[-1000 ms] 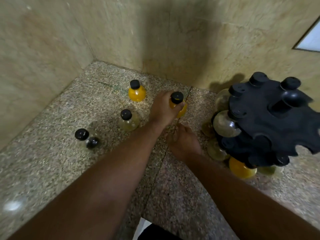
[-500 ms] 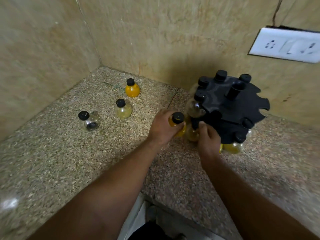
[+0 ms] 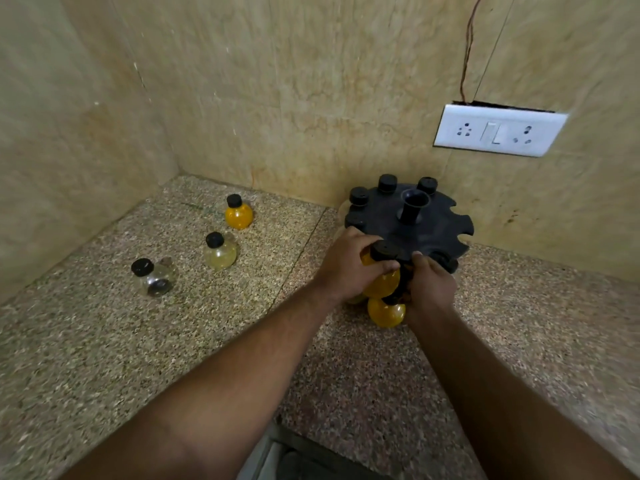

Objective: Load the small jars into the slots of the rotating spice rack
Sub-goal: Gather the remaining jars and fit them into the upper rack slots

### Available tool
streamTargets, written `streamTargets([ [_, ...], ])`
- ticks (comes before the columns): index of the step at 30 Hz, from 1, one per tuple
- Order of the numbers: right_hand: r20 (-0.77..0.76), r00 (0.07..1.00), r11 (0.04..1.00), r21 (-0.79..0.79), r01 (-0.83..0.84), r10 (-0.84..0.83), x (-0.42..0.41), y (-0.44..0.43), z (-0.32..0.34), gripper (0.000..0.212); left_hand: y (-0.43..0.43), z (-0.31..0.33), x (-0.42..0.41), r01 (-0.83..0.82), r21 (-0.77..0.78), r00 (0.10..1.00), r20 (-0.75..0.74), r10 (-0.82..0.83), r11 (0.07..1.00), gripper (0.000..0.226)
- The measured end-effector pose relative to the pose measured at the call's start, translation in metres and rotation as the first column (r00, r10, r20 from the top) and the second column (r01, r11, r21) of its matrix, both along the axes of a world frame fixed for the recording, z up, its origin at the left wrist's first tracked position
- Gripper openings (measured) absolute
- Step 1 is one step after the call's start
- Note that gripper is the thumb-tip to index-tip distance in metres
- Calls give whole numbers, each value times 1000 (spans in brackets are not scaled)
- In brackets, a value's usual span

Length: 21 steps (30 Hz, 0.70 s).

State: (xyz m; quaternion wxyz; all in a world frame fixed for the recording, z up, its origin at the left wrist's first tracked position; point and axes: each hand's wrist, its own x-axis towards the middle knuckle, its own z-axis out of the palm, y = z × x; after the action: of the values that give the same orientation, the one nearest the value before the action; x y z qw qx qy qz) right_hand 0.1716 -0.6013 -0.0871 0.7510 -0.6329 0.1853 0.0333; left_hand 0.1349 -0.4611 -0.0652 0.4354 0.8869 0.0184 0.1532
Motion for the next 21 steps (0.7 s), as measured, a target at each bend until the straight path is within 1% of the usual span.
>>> streamTargets([
  [3,39,999,998,-64,-13,15,3,-4,3,24,-9,-5,9,8,33,1000,-30,-7,999,57],
  [5,39,999,994,-111,-22,26,5,-7,4,26,-13,-11,15,-9,53,999,-36,11,999,61],
  [8,29,999,985,-169,-40,45,9,-12,6,26,-17,-13,17,-26,168,998,-49,35,985,67],
  [10,38,998,982,-185,-40,48,12,-14,8,29,-20,-13,19,-51,200,997,-42,61,978,68],
  [13,48,998,981,-190,-40,50,16,-14,9,28,-21,-13,22,-75,195,996,-39,84,978,68],
  [16,50,998,984,-177,-26,36,15,-11,4,25,-18,-13,24,-60,224,997,-42,71,973,64],
  [19,74,996,982,-184,-44,58,9,-5,5,27,-11,-15,23,-71,239,997,-18,78,968,60],
  [21,81,993,974,-218,-64,83,4,3,5,30,-2,-16,23,-110,234,994,15,110,966,58],
])
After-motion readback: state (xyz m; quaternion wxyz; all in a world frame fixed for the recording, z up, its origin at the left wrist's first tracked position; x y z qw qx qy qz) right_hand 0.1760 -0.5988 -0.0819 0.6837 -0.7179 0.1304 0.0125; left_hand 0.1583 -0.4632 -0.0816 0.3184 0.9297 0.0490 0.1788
